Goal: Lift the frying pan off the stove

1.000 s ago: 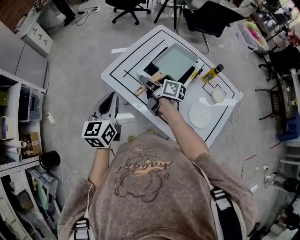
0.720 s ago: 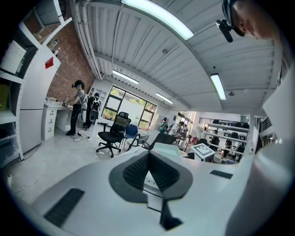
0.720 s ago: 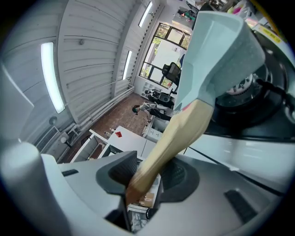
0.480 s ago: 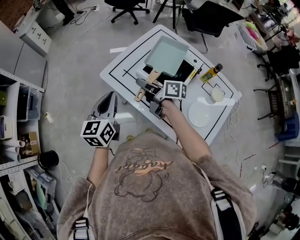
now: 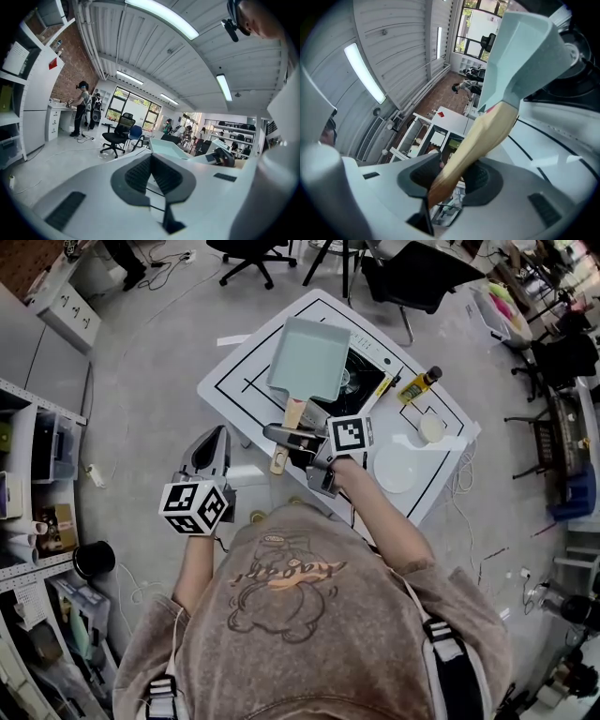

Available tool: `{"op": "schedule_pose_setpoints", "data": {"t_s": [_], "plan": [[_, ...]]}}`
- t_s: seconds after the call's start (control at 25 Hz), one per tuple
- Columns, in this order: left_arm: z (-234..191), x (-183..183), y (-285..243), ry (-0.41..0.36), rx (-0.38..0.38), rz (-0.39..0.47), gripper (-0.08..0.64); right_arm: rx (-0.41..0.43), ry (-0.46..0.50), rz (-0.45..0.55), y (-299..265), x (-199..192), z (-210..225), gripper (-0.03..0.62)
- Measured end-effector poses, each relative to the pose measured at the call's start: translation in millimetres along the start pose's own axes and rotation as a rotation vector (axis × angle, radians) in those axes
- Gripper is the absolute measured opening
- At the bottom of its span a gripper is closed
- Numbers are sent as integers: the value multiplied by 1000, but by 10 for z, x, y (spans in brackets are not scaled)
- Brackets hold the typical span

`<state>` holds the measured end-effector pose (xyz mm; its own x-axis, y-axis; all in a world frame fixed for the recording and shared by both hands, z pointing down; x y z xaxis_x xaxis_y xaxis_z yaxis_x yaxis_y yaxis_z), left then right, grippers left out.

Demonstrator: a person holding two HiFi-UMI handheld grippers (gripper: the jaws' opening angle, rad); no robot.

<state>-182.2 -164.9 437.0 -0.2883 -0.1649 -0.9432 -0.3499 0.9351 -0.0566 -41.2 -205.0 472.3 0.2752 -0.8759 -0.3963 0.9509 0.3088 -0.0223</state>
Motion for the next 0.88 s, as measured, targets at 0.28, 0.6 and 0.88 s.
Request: {"op": "schedule_pose_setpoints", "data": {"t_s": [0.28,0.6,0.88], "plan": [[-32,-47,39,0,15,-11,6,92,8,-135,139,-267,-189,150],[-19,-45,83,-4,23,-11,6,133,7,-259,271,-470,-234,153],[-15,-45,117,-9,34,-2,6,192,-36,-222,187,-455,-306,153]]}}
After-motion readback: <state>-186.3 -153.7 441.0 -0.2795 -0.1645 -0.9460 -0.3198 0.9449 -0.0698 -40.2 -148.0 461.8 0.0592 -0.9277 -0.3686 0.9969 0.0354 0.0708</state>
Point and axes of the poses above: the fingertips, and each gripper's own axes: y backward along the fingers, z to its right, x out of its top, the point moved 4 cm from there along y, backward along the fingers, and after that the axes turned 9 degrees about z, right-handed, at the moved point
